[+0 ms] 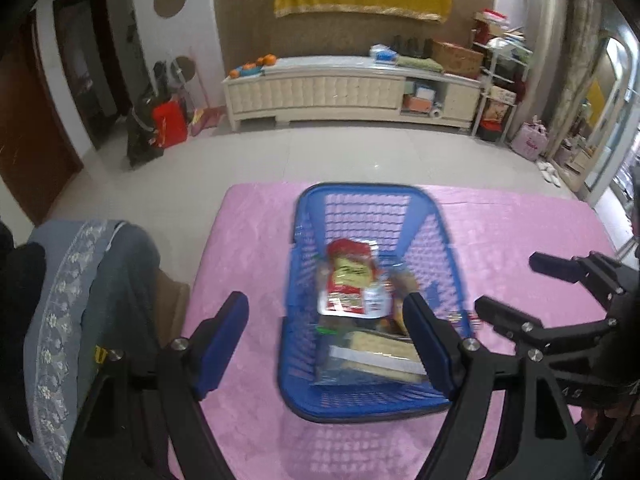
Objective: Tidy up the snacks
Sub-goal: 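Move the left gripper back over the small red konjac snack pack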
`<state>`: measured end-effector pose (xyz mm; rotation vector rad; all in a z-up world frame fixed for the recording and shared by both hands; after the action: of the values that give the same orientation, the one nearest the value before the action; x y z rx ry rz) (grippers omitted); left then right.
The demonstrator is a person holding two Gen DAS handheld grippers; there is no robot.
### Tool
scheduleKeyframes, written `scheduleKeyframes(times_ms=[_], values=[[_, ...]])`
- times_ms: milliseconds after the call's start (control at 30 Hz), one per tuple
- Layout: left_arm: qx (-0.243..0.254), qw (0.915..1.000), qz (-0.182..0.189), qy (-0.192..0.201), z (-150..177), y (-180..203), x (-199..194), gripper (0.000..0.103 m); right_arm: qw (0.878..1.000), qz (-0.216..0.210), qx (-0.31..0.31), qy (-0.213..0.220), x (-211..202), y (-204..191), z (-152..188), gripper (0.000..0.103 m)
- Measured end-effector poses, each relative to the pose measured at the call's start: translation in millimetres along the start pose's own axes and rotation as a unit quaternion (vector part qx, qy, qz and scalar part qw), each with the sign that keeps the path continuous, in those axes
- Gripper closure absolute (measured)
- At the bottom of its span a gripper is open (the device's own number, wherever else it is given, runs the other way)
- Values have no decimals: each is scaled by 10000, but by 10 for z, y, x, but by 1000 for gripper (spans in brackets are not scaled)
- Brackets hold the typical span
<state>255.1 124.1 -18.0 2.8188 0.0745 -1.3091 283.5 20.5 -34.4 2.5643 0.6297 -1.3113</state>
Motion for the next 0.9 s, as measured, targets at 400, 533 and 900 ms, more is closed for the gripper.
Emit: scheduleKeyframes(times_ms=[400,533,900], values=[[535,9974,464,150,3,978,-292,25,9983,407,337,247,-731,580,354,18],[675,9961,564,88,88,1276,-244,25,9972,565,439,212,-787,790,482,18],[1037,9910,671,-524,518,1992,311,25,9930,784,881,-112,-593,1458,1123,18]])
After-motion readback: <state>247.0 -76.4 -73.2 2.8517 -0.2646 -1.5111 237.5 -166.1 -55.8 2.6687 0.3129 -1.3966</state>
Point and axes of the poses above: each gripper's, at about its wrist camera, not at the fingertips, and x roughly the way its jaws point, y to its right, z to its underside, the point moved 4 cm from there along x, roughly the way its jaws point, and after that the axes turned 2 degrees about -x, right-handed, at the moved point
